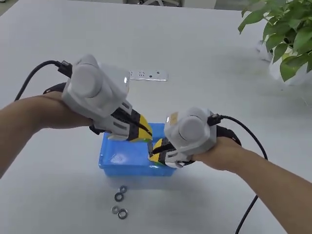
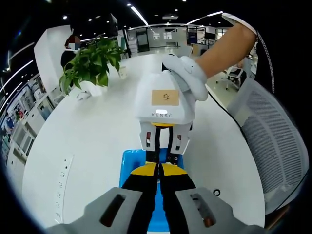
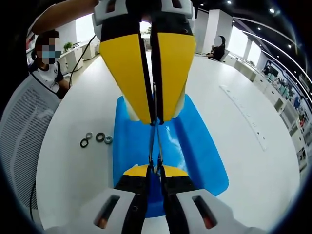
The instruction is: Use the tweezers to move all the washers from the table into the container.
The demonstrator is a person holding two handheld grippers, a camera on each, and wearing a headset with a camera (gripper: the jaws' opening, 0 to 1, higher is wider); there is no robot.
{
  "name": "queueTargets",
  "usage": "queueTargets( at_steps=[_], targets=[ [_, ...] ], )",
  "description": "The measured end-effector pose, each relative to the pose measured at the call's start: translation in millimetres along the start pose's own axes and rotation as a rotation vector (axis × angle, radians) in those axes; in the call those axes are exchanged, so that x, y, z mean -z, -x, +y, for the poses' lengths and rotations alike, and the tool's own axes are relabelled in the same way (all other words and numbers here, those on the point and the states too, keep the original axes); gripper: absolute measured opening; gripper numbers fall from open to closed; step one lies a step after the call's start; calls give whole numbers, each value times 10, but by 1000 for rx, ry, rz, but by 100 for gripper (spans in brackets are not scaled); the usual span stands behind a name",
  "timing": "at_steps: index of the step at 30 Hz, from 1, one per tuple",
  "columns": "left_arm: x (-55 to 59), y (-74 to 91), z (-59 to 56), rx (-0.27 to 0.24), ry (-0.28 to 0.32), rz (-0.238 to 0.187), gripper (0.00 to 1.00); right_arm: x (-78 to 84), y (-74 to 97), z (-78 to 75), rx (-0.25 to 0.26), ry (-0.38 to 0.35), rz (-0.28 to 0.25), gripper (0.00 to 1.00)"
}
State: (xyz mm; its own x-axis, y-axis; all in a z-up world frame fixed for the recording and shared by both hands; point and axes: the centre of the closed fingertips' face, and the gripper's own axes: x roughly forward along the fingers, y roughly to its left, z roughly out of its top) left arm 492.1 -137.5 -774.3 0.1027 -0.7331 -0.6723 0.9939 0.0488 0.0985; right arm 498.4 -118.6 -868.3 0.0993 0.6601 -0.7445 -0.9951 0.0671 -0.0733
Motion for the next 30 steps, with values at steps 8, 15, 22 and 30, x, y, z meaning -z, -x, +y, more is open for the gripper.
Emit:
queueTargets(
  at_steps=[8,15,22,30],
  targets=[
    [-67,82,-11,-11,-6,-2,5,-64,68,-4,12,15,-6,10],
    [-156,178,-37,-24,-21,-1,5,-181,150,5,31,33,-19,11],
    [-238,297,-91,-37,-35,8,5,-298,241,49,48,53,-31,11],
    [-281,398,-211,-37,-34,23,5,-391,295,170,52,74,-37,11]
  ],
)
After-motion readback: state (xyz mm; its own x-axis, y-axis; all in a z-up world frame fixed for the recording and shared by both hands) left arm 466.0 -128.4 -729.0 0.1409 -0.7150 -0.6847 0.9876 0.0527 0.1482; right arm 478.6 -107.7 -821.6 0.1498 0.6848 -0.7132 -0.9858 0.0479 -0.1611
